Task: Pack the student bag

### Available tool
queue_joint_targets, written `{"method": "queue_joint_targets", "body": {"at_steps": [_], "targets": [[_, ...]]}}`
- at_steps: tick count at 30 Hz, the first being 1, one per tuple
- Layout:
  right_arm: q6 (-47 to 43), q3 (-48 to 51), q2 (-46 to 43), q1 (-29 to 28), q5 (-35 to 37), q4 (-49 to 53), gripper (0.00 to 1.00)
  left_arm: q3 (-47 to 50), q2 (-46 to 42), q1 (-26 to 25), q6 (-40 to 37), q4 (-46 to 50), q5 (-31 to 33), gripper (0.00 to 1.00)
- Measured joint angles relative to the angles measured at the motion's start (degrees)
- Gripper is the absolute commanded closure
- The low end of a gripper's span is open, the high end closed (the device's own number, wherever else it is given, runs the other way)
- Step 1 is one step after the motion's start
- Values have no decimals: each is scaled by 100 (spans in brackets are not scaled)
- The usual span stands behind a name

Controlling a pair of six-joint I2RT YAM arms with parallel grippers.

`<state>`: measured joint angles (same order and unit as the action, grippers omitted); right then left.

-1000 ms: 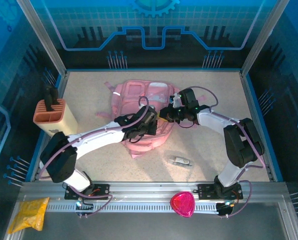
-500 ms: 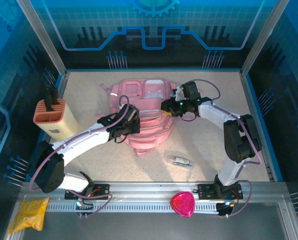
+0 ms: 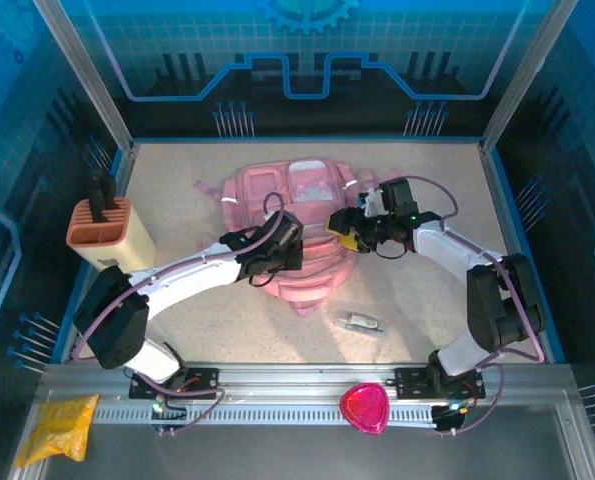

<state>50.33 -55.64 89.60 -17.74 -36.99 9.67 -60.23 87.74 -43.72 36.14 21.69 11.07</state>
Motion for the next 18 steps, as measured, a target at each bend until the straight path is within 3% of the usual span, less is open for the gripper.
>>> {"method": "queue_joint_targets", "body": {"at_steps": [6,11,18], "targets": [[487,284,-13,-160,245,-319,40,-138,234,-179,127,-223,-151,100],[588,229,129,-160,533,-411,54,-275,380,-264,142,-271,-188,100],[332,-181,540,-127,804,-92,91,-284,382,-262,98,-199,-192,100]]}}
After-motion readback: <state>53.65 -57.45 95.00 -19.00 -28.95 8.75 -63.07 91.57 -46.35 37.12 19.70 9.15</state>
